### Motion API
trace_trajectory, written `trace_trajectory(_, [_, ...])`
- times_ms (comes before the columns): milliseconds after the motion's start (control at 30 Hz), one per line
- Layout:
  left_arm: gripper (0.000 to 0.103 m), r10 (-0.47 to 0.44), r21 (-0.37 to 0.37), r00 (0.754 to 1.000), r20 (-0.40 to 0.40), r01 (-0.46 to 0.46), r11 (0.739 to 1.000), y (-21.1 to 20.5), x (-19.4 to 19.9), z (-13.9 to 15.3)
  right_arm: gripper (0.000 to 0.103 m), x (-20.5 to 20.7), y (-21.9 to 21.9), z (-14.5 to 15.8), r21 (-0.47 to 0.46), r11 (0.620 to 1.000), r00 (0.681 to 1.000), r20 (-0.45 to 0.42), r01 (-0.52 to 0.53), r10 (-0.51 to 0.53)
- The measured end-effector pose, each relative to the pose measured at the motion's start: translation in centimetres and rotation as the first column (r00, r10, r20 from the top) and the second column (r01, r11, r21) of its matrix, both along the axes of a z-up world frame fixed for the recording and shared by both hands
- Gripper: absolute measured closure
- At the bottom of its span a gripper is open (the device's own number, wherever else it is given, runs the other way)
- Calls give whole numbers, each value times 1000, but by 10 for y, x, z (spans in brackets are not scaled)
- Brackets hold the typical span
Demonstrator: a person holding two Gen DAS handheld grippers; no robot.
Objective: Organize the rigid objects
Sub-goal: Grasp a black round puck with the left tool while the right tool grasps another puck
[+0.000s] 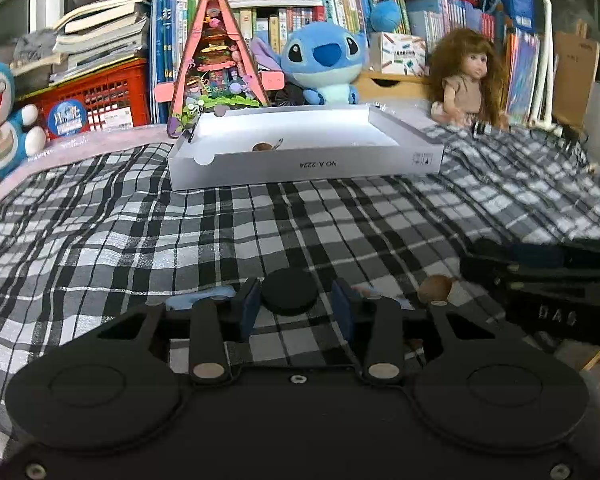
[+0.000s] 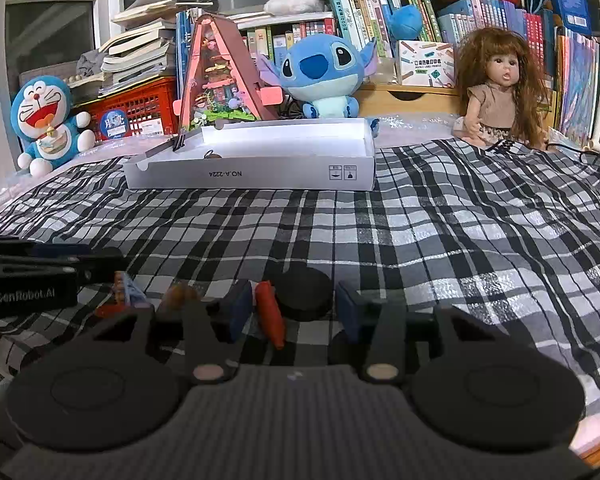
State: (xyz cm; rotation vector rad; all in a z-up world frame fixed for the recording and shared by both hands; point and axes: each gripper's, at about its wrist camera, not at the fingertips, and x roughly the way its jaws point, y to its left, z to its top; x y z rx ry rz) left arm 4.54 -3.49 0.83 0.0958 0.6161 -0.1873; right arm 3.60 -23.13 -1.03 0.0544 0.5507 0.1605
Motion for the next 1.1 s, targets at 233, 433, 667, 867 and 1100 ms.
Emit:
trace_trajectory(233, [65,35,11,999,5,-35,999,-1,5,-3,41,1,1,-1,-4,1000,1000,1,-3,3])
trace_trajectory(433, [74,51,-35,999,-5,-51,998,3,4,-2,45,-2,5,-2,-23,1000,1000,17,-2,3])
trace_trajectory(667, [74,63,-23,998,8,-63,998,6,0,4,60,-8,2,7,-5,1000,999,54,9,-9])
trace_trajectory(867, [74,71,-23,997,13,-71,997,7,0,6,59,-6,0,12,14,1000,998,62,10,-11])
trace_trajectory(1100, [74,77,-14,997,2,-77,997,7,1,2,59,0,-2,8,-26,998,998,37,49,-48])
